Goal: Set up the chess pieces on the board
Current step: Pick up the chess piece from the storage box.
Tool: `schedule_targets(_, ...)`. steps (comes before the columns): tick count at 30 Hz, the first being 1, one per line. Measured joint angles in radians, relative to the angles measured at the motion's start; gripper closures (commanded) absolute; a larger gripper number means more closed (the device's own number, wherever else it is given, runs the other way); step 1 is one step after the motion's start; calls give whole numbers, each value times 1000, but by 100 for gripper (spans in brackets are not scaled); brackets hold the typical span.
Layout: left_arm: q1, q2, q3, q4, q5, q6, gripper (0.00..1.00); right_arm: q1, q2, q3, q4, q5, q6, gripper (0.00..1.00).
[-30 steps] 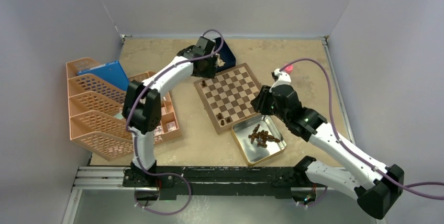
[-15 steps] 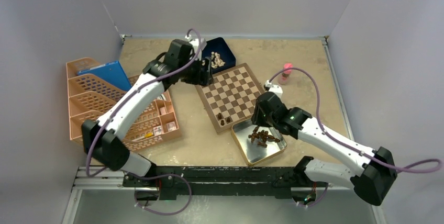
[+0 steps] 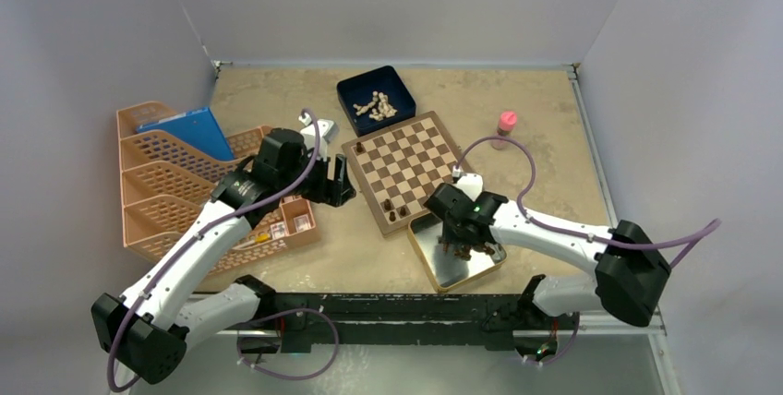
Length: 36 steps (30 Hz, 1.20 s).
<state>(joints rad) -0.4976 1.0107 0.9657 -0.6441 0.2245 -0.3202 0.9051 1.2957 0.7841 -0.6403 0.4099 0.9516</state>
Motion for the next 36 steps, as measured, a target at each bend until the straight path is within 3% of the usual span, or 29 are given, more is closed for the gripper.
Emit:
schedule_targets(17, 0, -1, -4, 29, 26, 19, 29, 0, 137, 72, -69, 79, 46, 61)
schedule_targets(24, 0, -1, -4, 29, 32, 26, 29, 0, 196, 101, -95, 116, 51, 70)
schedule_targets(36, 0, 0, -9, 29, 35, 26, 29, 0, 211, 127, -70, 98, 14, 70)
